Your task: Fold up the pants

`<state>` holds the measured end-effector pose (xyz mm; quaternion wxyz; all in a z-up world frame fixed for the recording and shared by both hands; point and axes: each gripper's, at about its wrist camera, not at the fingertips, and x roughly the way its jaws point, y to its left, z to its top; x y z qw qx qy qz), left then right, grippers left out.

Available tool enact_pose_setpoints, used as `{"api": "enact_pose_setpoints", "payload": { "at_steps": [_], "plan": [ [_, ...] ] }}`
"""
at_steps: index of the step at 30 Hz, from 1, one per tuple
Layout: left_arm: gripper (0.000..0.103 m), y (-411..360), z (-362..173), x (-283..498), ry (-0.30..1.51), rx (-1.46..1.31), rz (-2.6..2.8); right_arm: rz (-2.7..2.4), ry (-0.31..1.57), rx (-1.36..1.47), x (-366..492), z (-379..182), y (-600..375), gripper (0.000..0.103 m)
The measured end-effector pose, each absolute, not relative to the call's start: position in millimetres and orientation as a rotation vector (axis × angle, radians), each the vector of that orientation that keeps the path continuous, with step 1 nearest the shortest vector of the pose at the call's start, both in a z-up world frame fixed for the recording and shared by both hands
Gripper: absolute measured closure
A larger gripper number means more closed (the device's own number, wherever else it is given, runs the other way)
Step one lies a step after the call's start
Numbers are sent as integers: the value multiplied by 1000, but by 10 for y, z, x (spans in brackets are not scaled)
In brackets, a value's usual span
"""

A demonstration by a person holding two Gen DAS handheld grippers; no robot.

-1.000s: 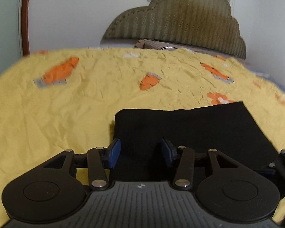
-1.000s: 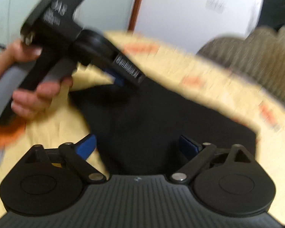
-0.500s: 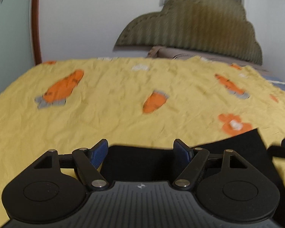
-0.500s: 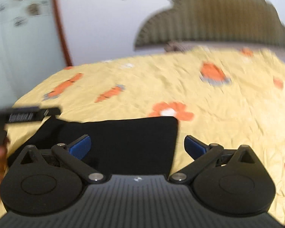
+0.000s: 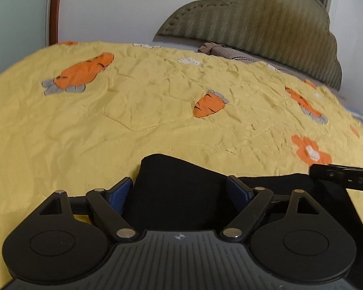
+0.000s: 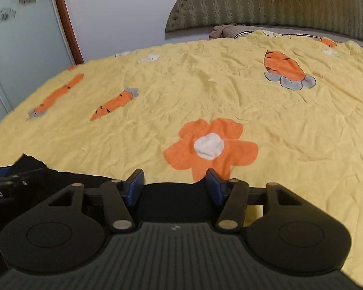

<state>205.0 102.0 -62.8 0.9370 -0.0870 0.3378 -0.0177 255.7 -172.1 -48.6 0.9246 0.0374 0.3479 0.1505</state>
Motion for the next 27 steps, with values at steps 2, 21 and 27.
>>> {"api": "enact_pose_setpoints", "payload": {
  "at_steps": [2, 21, 27],
  "plan": [
    [18, 989, -625, 2029, 680, -159, -29, 290, 695, 89, 2523, -441, -1718, 35],
    [14, 867, -607, 1961, 642, -66, 20, 273, 563, -360, 970, -478, -1296, 0],
    [14, 858, -605, 1945, 638, -61, 26, 269, 568, -338, 923, -488, -1355, 0]
  ]
}}
